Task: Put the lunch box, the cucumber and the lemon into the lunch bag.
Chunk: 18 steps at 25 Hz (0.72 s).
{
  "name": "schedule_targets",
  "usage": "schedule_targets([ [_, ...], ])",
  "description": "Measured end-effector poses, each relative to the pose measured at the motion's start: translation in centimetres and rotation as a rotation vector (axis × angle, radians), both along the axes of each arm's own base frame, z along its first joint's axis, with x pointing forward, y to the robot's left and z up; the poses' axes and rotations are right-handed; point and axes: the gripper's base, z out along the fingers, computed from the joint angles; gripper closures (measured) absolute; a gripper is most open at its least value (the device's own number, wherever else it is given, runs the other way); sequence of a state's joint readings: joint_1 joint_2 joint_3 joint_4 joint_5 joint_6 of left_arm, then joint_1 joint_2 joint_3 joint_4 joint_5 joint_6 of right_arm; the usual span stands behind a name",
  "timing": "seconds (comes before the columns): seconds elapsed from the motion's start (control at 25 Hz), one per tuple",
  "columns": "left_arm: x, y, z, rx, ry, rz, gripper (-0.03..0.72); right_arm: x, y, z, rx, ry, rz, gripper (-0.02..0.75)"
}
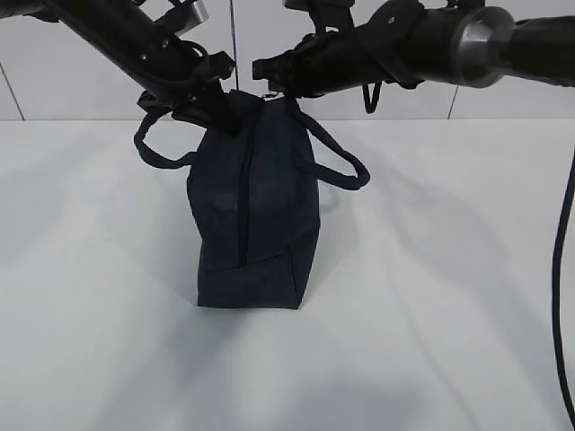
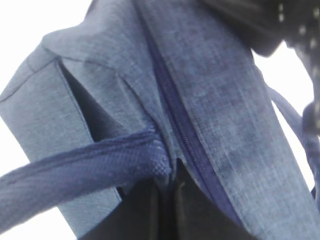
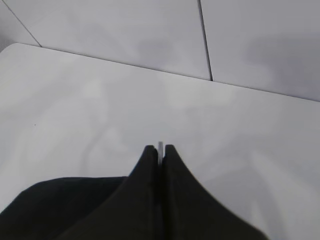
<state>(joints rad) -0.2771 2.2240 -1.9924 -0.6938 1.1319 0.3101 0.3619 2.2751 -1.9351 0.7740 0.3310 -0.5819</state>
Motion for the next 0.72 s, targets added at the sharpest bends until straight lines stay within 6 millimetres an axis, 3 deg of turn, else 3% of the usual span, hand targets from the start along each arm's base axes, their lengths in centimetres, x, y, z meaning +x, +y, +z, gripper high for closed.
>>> schedule_targets([
  [0.72, -0.5, 0.0, 0.4, -0.009, -0.046, -0.125, 0.696, 0.9, -0.7, -1.0, 0.016, -0.012, -0.054, 0.738],
])
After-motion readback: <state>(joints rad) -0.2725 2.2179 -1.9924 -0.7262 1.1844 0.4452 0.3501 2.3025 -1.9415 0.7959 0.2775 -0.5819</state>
